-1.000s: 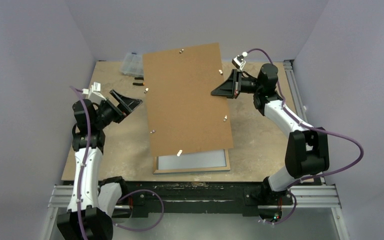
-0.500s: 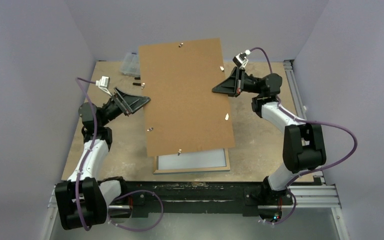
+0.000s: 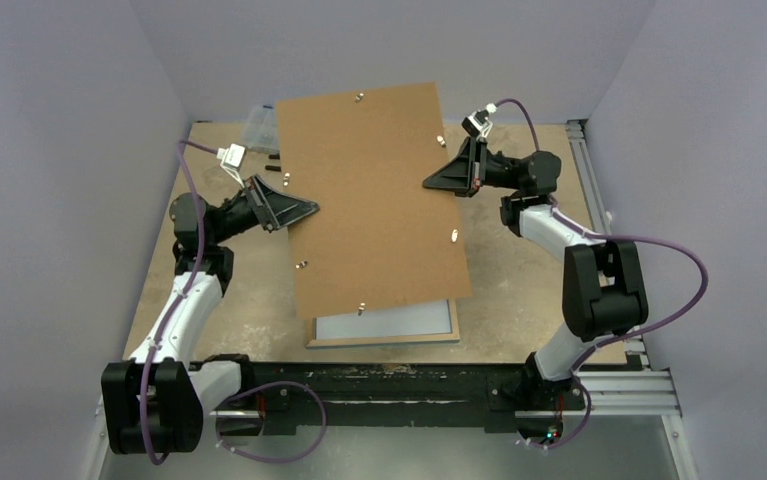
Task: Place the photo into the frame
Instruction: Adjust the photo frame item.
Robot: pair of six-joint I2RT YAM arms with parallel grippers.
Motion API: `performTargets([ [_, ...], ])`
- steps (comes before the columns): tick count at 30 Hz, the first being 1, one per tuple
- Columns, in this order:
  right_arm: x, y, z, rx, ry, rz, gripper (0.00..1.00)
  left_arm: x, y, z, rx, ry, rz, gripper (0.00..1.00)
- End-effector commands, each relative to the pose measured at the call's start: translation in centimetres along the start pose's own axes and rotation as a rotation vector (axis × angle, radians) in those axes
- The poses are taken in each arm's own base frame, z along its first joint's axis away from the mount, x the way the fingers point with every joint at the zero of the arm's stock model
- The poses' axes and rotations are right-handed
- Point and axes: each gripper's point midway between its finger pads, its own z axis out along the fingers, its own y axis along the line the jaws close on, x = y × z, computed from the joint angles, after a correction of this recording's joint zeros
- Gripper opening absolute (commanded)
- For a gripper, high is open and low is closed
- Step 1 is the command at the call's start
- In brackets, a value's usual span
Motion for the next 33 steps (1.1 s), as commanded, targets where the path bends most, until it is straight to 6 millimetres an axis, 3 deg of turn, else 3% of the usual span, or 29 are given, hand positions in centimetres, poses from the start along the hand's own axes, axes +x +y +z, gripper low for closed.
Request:
performTargets([
  [1, -0.4, 1.1, 0.3, 0.030, -0.042, -0.088, 0.00, -0.8, -0.8, 0.2, 0.000, 0.001, 0.074, 0.07],
  [2, -0.5, 0.6, 0.3, 0.054, -0.047, -0.090, 0.00, -0.7, -0.6, 0.2, -0.008, 0.003, 0.070, 0.00],
  [3, -0.6, 0.2, 0.3, 0.081, -0.051, -0.105, 0.02, -0.7, -0.3, 0.2, -0.018, 0.007, 0.066, 0.00],
  [9, -0.5, -3.3, -0.7, 0.309, -0.038, -0.155, 0.67, -0.5, 1.0, 0.1, -0.079, 0.009, 0.049, 0.00],
  [11, -0.4, -4.2, -1.1, 0.366, -0.051, -0.155, 0.81, -0.5, 1.8, 0.1, -0.107, 0.000, 0.037, 0.00],
  [13, -0.5, -5.3, -1.8, 0.413, -0.077, -0.132, 0.89, -0.5, 2.7, 0.1, -0.130, 0.001, 0.017, 0.00],
  [23, 1.2, -11.5, -6.3, 0.624, -0.130, -0.023, 0.98, 1.5, 7.8, 0.3, -0.184, 0.052, -0.099, 0.00],
  [33, 1.9, -14.3, -8.1, 0.747, -0.135, 0.025, 0.98, 3.6, 12.5, 0.1, -0.257, 0.081, -0.187, 0.00],
])
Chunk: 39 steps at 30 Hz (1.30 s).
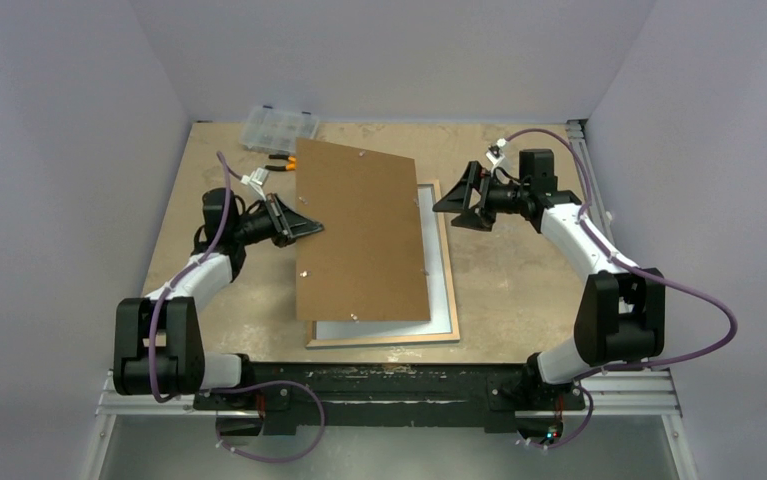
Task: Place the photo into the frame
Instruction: Adjust the photo frame item.
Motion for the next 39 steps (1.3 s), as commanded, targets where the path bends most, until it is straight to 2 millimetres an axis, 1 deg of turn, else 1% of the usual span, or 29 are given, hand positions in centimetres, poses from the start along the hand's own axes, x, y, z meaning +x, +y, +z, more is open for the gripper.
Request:
performTargets([
  [1, 0.1, -1.9, -0.2, 0.083, -0.009, -0.018, 0.98, -0.5, 0.0, 0.2, 0.030, -0.011, 0.081, 0.00],
  [8, 0.9, -4.9, -0.2, 0.199, -0.007, -0.022, 0.97, 0.5, 2.6, 0.8, -0.026, 0.011, 0.021, 0.00],
  [12, 1.7, -6.9, -0.2, 0.280, 0.007, -0.024, 0.91, 0.9, 3.9, 1.2, -0.051, 0.027, -0.010, 0.00],
  [14, 2.3, -7.1, 0.0, 0.291, 0.023, -0.036, 0.86, 1.0, 4.3, 1.4, -0.057, 0.032, -0.021, 0.00],
  [17, 3.3, -7.1, 0.6, 0.328, 0.060, -0.085, 0.85, 1.3, 5.0, 1.7, -0.075, 0.043, -0.035, 0.00],
  [20, 4.8, -7.0, 2.0, 0.350, 0.116, -0.121, 0.82, 1.5, 5.9, 1.9, -0.102, 0.053, -0.045, 0.00],
  [25, 7.8, -8.0, 4.0, 0.380, 0.217, -0.143, 0.77, 1.8, 7.3, 2.0, -0.146, 0.061, -0.059, 0.00],
  [29, 10.0, -8.3, 5.2, 0.367, 0.283, -0.136, 0.72, 1.8, 7.7, 2.0, -0.163, 0.064, -0.063, 0.00],
  [30, 10.5, -8.4, 5.4, 0.369, 0.297, -0.137, 0.72, 2.4, 7.5, 2.4, -0.161, 0.085, -0.053, 0.00],
  [31, 10.9, -8.6, 5.6, 0.374, 0.308, -0.138, 0.72, 2.5, 7.5, 2.5, -0.161, 0.089, -0.051, 0.00],
  [33, 11.3, -9.0, 5.7, 0.395, 0.319, -0.145, 0.71, 2.5, 7.5, 2.6, -0.162, 0.093, -0.052, 0.00],
  [39, 11.5, -9.9, 6.1, 0.436, 0.324, -0.163, 0.71, 2.6, 7.4, 2.8, -0.158, 0.101, -0.047, 0.00],
])
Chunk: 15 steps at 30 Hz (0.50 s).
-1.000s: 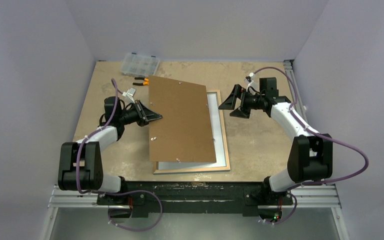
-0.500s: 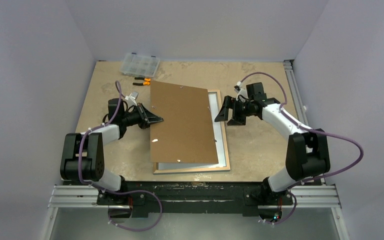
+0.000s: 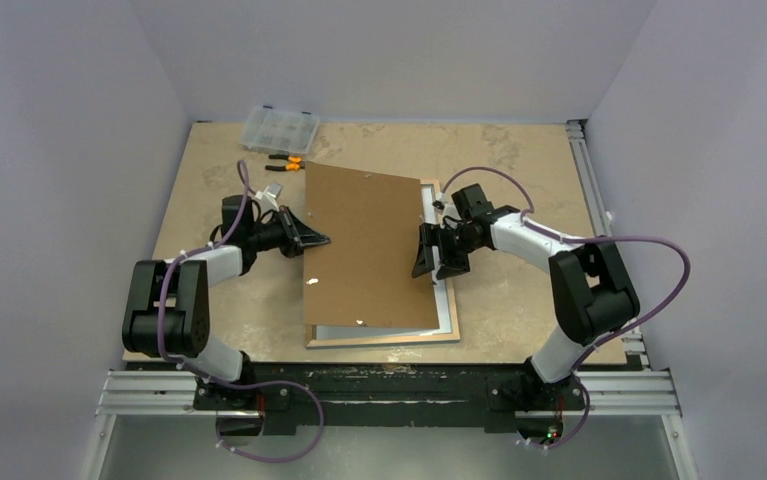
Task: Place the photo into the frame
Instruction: Adjust the photo frame item.
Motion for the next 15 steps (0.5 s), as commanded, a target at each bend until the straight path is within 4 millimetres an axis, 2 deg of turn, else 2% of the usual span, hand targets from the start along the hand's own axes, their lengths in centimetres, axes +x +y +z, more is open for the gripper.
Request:
performTargets([
  [1, -0.2, -0.8, 0.6, 0.048, -0.011, -0.035, 0.71, 0.2, 0.5, 0.7, -0.020, 0.015, 0.080, 0.00],
  [8, 0.4, -1.3, 1.3, 0.097, 0.011, -0.060, 0.71, 0.3, 0.6, 1.0, -0.020, 0.022, 0.079, 0.00],
  [15, 1.2, 0.3, 1.2, 0.028, 0.039, -0.070, 0.69, 0.4, 1.2, 1.5, -0.038, 0.025, 0.066, 0.00],
])
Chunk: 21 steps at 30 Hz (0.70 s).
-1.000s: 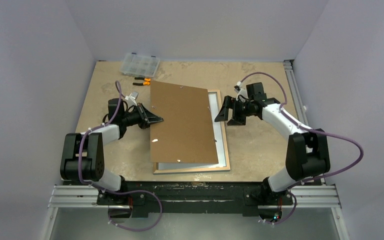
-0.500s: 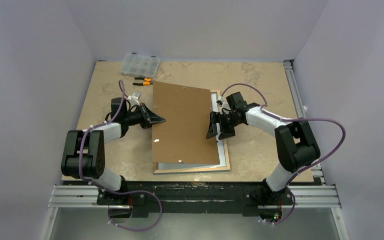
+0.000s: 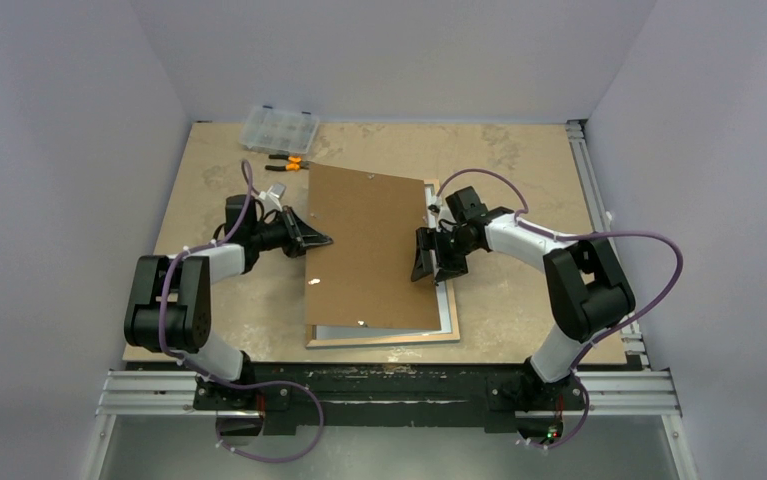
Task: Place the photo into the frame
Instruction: Adjust the photo frame item.
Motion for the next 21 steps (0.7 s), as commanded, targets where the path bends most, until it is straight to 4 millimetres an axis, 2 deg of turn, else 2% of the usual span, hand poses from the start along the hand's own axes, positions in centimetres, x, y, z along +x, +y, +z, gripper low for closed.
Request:
performTargets([
  [1, 0.6, 0.9, -0.1, -0.030, 0.020, -0.033, 0.69, 0.1, 1.1, 0.9, -0.038, 0.002, 0.070, 0.00],
  [21, 2.6, 3.1, -1.1, -0.060, 0.098, -0.018, 0.65, -0.7, 4.2, 1.0, -0.212, -0.119, -0.011, 0.00],
])
